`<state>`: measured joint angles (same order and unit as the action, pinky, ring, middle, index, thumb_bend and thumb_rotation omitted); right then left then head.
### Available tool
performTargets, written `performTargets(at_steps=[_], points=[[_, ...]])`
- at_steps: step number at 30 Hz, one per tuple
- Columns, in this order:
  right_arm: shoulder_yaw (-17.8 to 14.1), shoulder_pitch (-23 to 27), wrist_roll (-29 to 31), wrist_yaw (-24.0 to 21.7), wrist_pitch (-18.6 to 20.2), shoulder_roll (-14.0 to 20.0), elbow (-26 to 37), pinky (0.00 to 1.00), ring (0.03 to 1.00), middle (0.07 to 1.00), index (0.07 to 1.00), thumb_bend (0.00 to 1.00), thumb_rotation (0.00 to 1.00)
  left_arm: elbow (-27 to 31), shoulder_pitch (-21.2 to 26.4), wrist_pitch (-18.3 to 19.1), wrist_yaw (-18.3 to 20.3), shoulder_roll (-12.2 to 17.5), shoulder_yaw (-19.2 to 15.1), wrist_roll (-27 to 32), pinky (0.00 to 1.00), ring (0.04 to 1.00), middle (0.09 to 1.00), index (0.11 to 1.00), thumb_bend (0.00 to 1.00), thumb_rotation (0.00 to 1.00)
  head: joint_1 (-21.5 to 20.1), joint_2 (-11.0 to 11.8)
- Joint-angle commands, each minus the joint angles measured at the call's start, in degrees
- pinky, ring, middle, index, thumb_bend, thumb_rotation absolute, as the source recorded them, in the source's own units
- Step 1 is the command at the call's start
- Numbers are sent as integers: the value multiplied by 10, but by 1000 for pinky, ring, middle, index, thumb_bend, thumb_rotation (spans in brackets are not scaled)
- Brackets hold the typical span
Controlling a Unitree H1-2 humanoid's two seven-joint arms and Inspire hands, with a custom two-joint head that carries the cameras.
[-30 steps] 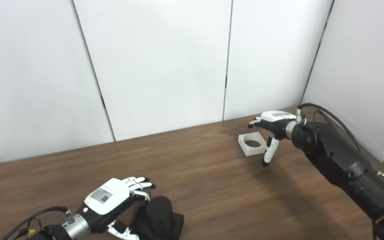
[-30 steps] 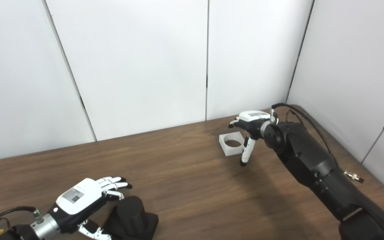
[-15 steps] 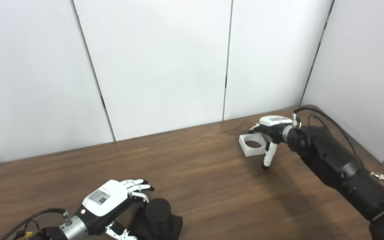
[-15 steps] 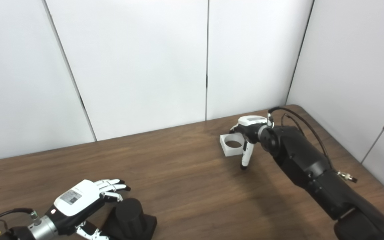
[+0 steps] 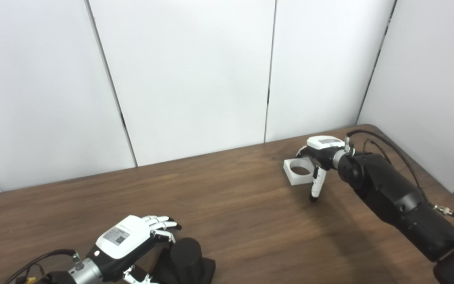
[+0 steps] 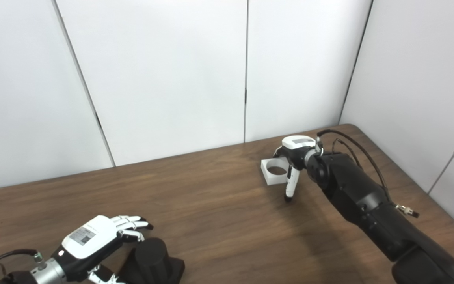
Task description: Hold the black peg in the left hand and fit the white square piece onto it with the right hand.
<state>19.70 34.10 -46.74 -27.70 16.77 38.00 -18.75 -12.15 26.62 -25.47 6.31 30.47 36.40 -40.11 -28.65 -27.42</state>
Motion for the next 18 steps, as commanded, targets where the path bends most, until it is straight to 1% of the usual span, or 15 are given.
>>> performTargets(at_steps=[1,6,7,8,9,12,13,18], points=[[4,21,-10,23,-17,5,-9,882,915,904,698,787,141,-7,-34,6,67,27,21,-41,860,896,863,488,524,69,0,-1],[10,25,-7,42,-35,4,-27,859,894,866,619,762,124,-1,-38,6,69,26,15,-39,842,885,855,488,524,67,2,-3],[10,25,-7,42,-35,4,-27,852,890,860,558,644,132,1,-39,8,73,26,14,-39,841,884,856,488,524,67,2,-3],[11,25,-9,42,-34,4,-28,843,882,849,518,570,138,2,-39,9,76,26,13,-39,841,882,855,488,524,67,2,-3],[12,24,-10,43,-33,4,-29,841,878,841,502,540,140,3,-39,9,78,25,12,-39,839,880,854,488,524,67,2,-3],[15,22,-12,44,-35,6,-27,836,865,816,489,522,139,6,-40,6,78,25,11,-42,836,877,853,488,524,67,4,-3],[15,21,-10,44,-36,7,-26,813,844,783,486,518,134,7,-40,6,78,25,12,-44,824,873,852,488,524,67,4,-3],[17,19,-12,43,-40,11,-26,785,826,758,484,516,132,7,-39,3,77,25,11,-43,810,865,847,488,524,67,5,-4]])
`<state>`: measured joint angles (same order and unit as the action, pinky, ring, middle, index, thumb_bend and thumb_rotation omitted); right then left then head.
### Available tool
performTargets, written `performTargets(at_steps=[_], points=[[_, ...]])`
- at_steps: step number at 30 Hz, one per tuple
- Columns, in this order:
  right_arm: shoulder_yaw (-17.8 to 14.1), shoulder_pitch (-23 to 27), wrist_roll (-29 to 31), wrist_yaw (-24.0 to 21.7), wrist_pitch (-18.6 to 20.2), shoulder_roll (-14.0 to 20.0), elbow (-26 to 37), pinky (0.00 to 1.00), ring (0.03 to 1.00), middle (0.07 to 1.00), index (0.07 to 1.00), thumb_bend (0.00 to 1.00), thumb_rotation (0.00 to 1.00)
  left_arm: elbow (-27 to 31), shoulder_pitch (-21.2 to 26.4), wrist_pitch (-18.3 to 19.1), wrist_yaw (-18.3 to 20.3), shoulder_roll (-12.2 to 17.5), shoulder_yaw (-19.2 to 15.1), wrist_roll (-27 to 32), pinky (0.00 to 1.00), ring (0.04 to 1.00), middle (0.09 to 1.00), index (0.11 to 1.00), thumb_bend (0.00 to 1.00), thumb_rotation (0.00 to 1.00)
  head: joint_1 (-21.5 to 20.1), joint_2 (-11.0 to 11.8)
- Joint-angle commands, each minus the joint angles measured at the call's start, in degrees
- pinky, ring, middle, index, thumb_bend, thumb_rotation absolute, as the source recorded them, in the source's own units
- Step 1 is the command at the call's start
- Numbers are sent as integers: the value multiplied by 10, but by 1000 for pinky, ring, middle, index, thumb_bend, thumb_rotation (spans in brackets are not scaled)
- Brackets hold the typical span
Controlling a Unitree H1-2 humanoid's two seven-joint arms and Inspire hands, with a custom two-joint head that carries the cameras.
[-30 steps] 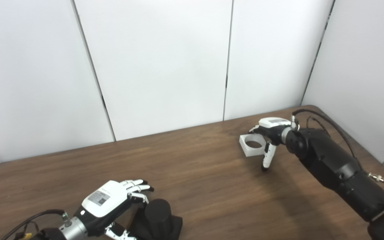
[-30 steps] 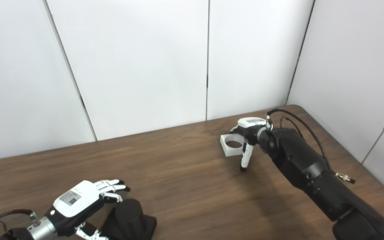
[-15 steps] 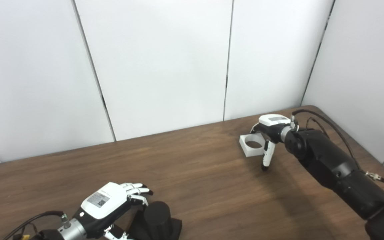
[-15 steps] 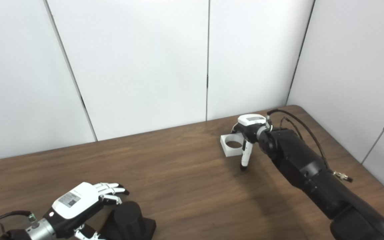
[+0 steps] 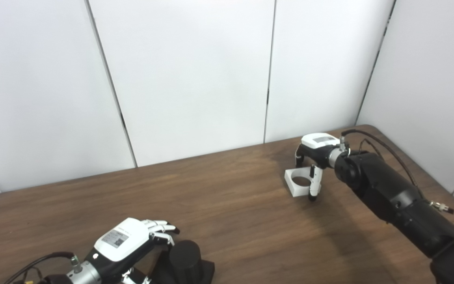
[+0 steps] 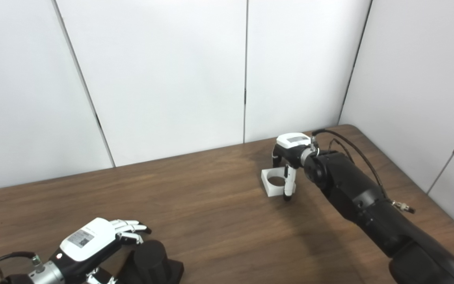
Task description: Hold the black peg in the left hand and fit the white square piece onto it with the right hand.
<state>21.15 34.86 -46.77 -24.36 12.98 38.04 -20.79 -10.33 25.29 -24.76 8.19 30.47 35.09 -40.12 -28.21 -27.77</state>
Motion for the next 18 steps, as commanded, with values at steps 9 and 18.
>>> performTargets(at_steps=[9,18], points=[[-14,1,0,33,-6,10,14,826,843,759,482,520,135,-18,-26,-9,56,22,18,-38,821,873,847,488,524,67,9,-8],[-28,-18,6,61,-37,9,84,874,866,781,477,521,130,-11,-22,4,64,16,17,-46,815,863,837,488,524,65,55,-29]])
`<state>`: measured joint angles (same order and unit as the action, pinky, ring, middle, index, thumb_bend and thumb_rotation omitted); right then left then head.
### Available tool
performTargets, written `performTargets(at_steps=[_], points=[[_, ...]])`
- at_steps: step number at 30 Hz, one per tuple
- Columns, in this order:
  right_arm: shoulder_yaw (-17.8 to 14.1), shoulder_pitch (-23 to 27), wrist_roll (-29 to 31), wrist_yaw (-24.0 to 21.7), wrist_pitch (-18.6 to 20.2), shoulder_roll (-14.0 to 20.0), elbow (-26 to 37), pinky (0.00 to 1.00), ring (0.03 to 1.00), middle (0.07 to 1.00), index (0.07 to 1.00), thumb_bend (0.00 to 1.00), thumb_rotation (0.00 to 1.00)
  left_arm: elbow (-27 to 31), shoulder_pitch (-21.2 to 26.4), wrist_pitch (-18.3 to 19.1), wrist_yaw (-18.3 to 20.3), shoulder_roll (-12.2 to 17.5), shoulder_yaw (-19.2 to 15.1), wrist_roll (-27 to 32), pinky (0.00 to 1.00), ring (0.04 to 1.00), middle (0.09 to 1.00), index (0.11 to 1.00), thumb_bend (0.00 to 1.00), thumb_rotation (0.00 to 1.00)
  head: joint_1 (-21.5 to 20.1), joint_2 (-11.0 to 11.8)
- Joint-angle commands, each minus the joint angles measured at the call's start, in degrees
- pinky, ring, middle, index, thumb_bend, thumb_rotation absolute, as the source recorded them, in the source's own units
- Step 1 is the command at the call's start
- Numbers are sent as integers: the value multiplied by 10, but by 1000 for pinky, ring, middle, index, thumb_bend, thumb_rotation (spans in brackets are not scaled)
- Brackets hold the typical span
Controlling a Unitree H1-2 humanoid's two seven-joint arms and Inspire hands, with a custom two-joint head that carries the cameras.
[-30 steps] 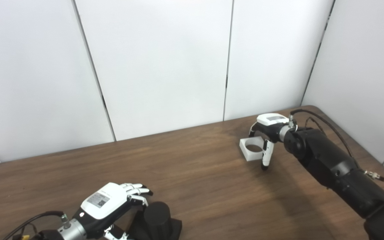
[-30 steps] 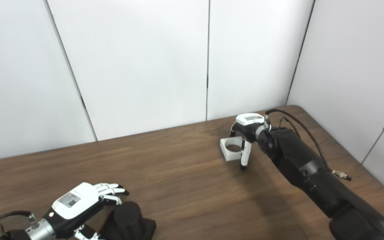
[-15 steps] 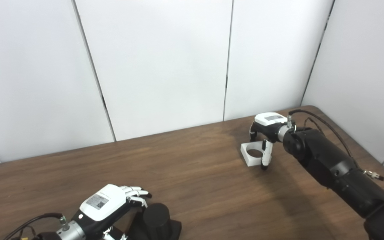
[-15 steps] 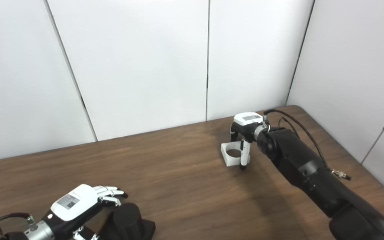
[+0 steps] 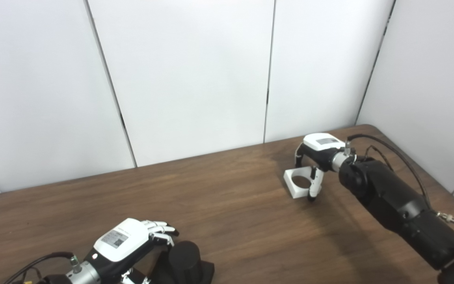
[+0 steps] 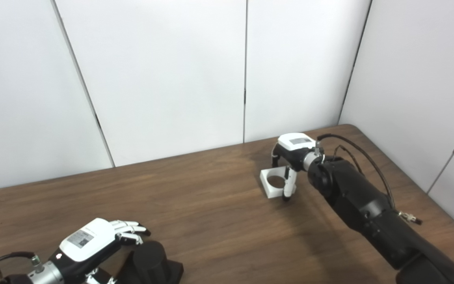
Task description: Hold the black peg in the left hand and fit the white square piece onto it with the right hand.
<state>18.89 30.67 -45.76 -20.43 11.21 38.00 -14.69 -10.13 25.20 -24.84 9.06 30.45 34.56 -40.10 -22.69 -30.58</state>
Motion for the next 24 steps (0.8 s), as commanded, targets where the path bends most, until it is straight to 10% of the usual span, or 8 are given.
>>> performTargets(at_steps=[1,24], points=[[-5,23,-6,24,-27,11,30,862,859,782,477,520,129,-11,-20,7,56,14,22,-47,810,860,836,488,524,64,12,-4],[-57,2,57,1,-163,40,180,777,800,756,477,520,133,-52,1,48,52,-48,39,-77,863,902,877,488,522,75,225,-77]])
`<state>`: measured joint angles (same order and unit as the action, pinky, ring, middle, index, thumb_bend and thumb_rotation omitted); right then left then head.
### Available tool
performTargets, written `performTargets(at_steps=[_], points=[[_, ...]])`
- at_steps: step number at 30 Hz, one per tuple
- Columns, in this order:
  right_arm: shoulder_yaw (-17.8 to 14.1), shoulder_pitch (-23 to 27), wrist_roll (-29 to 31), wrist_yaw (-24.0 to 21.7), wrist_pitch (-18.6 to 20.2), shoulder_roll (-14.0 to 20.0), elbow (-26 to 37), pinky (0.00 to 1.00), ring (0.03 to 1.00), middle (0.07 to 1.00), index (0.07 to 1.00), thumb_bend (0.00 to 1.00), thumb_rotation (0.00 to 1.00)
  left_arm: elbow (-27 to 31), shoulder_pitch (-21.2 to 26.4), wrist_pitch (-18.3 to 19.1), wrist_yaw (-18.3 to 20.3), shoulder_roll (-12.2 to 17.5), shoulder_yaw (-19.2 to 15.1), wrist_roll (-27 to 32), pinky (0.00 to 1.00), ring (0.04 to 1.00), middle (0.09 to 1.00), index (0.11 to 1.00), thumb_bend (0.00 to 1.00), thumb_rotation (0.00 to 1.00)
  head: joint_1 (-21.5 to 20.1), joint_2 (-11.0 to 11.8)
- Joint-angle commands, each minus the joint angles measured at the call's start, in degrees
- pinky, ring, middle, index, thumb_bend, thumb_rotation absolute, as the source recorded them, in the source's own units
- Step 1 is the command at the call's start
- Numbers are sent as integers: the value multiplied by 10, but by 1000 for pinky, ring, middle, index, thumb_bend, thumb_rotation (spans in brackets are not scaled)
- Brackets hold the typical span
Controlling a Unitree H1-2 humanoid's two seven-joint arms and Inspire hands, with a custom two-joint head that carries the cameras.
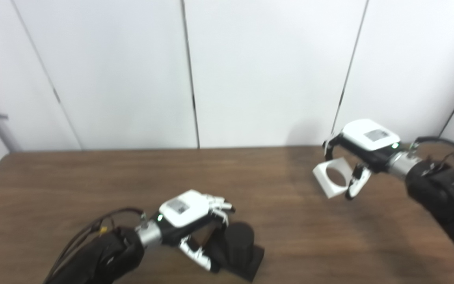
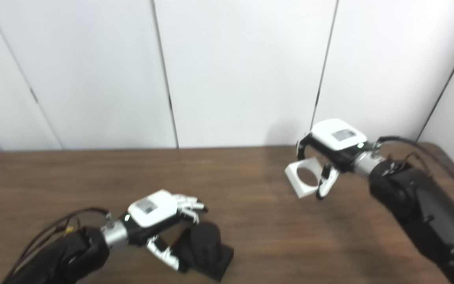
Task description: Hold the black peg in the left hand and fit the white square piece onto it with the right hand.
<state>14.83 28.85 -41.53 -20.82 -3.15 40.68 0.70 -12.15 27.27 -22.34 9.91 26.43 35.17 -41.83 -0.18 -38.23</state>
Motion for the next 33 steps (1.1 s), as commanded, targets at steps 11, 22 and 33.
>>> performTargets(at_steps=[11,22,33], points=[[-25,20,79,-51,-29,-1,98,761,810,759,476,518,132,-28,-15,41,58,-15,33,-57,881,916,889,489,522,77,7,-14],[-16,20,95,-102,-24,-40,178,775,803,760,477,517,137,-23,-15,45,67,-15,29,-46,886,913,888,488,522,75,1,-19],[1,18,97,-123,-27,-74,209,780,796,756,477,518,137,-26,-15,38,59,-15,29,-49,887,920,887,488,522,75,2,-25]])
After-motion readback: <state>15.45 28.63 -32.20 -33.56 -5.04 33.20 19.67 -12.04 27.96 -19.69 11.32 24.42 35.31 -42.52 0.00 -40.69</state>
